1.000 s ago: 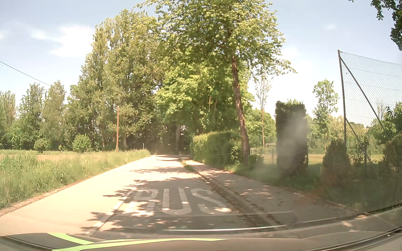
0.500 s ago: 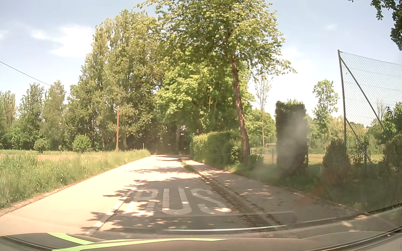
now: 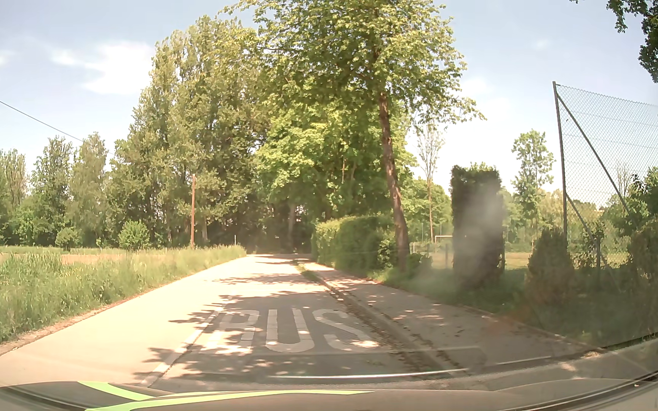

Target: Follow the waypoints while adhering to traffic rules and regulations

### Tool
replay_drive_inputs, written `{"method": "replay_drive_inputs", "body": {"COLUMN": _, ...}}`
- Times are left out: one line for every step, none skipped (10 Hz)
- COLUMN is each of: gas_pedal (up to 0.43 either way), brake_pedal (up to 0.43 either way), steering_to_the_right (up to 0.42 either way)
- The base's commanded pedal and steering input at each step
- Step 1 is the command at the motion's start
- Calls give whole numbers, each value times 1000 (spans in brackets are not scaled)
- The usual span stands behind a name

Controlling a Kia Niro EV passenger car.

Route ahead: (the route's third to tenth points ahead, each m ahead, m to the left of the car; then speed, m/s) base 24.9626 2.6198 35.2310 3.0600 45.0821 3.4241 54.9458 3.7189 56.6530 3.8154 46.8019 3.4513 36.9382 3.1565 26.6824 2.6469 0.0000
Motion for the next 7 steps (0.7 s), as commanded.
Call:
{"method": "replay_drive_inputs", "body": {"gas_pedal": 0, "brake_pedal": 0, "steering_to_the_right": -324}}
{"method": "replay_drive_inputs", "body": {"gas_pedal": 0, "brake_pedal": 0, "steering_to_the_right": -338}}
{"method": "replay_drive_inputs", "body": {"gas_pedal": 0, "brake_pedal": 0, "steering_to_the_right": -344}}
{"method": "replay_drive_inputs", "body": {"gas_pedal": 0, "brake_pedal": 0, "steering_to_the_right": -357}}
{"method": "replay_drive_inputs", "body": {"gas_pedal": 0, "brake_pedal": 0, "steering_to_the_right": -371}}
{"method": "replay_drive_inputs", "body": {"gas_pedal": 0, "brake_pedal": 0, "steering_to_the_right": -393}}
{"method": "replay_drive_inputs", "body": {"gas_pedal": 28, "brake_pedal": 0, "steering_to_the_right": -408}}
